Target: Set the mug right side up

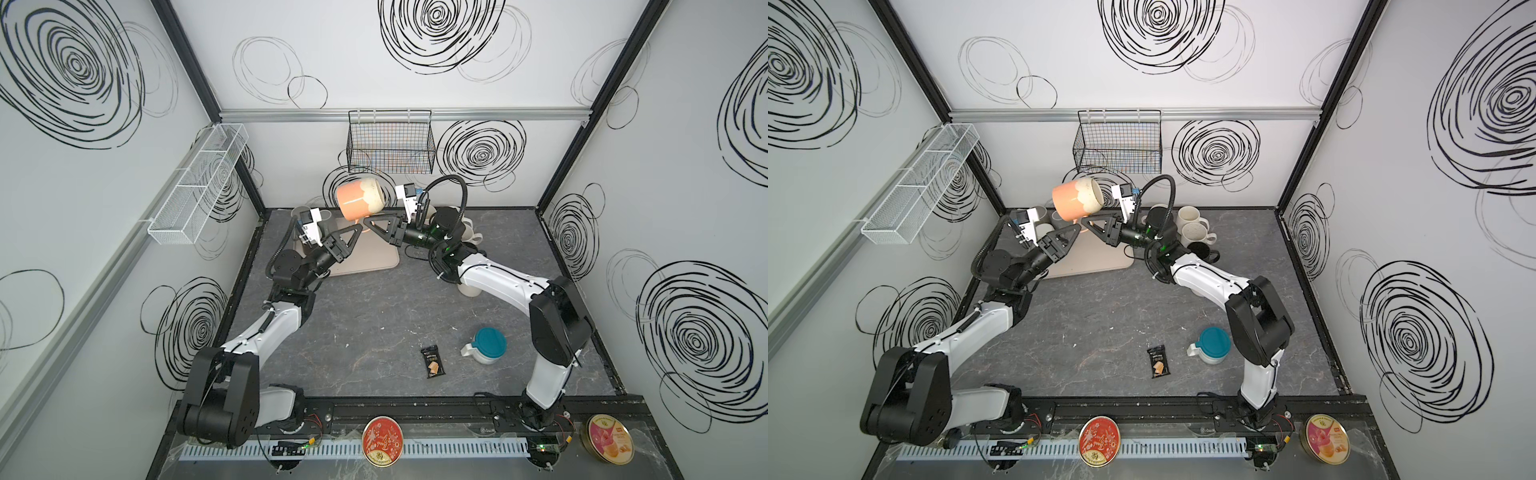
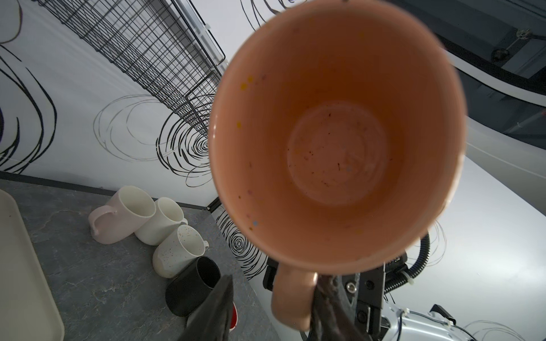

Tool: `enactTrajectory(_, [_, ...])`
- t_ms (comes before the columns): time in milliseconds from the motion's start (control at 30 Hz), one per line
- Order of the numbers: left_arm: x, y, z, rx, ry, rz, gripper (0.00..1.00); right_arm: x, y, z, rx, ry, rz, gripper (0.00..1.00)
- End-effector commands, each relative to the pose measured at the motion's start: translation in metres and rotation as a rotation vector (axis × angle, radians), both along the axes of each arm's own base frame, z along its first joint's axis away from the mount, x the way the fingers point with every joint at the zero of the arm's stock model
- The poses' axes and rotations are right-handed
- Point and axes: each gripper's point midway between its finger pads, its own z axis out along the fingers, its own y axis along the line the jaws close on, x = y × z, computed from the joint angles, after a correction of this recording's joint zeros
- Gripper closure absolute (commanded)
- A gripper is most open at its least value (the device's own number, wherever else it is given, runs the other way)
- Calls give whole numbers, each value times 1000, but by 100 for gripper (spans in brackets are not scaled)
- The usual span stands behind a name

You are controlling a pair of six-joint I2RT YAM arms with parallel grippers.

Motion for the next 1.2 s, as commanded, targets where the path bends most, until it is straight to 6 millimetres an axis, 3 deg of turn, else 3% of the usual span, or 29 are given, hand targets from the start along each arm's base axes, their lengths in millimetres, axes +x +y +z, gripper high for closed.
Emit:
enactTrajectory(0, [1,-9,14,23,-50,-26,56,-33,-16,84,180,-213,42,100])
enactTrajectory(167, [-1,-18,24,44,-84,-50,59,-39,-14,84,178,-220,69,100])
enactTrajectory(367, [-25,-23,70,-36,-260,-148,87,-32,-23,82,194,-187,42,100])
enactTrajectory(533, [-37,-28,89,-58,-329,-198,100,-24,-31,81,211,-152,27,100])
enactTrajectory(767, [-32,-24,85,24,-324,-121,100,-14,-38,70,119,-134,-58,75])
enactTrajectory(933, [-20,-21,67,209,-285,-16,100,-9,-52,65,-18,-211,-145,54])
enactTrajectory(1167, [-11,-24,41,550,-246,48,100,-2,-84,63,-152,-274,-263,46])
